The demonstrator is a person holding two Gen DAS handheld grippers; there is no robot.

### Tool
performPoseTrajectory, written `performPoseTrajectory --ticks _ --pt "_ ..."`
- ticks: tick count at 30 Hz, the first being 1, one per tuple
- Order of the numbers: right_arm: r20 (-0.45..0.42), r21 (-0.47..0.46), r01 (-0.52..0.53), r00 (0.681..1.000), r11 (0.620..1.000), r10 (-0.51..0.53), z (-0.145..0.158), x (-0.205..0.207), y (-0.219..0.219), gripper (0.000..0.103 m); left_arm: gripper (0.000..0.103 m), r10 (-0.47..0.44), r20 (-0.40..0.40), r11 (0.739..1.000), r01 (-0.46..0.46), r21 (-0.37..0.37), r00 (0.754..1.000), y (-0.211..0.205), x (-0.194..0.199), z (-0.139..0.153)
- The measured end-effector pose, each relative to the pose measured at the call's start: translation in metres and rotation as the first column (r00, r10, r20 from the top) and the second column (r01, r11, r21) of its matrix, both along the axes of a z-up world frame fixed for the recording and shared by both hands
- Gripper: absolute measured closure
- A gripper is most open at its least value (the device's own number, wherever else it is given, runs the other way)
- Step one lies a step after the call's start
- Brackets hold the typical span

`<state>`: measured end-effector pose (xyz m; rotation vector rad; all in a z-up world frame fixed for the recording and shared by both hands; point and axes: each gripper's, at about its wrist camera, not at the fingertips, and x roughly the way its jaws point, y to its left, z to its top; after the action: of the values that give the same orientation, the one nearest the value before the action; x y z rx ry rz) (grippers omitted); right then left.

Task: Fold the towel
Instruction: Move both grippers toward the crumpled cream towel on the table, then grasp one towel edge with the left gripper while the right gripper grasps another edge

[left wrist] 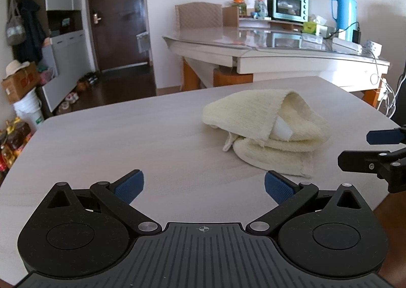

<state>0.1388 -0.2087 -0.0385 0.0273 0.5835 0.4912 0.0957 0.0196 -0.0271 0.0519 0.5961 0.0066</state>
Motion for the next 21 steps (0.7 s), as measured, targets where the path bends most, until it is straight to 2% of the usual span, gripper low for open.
performPoseTrajectory --ticks 21 --pt "-0.007 -0.002 -0.007 1.000 1.000 0.007 -0.002 0.021 0.002 0.000 0.000 -0.020 -0.010 1.000 0.020 0.002 1.000 0.002 0.017 -0.002"
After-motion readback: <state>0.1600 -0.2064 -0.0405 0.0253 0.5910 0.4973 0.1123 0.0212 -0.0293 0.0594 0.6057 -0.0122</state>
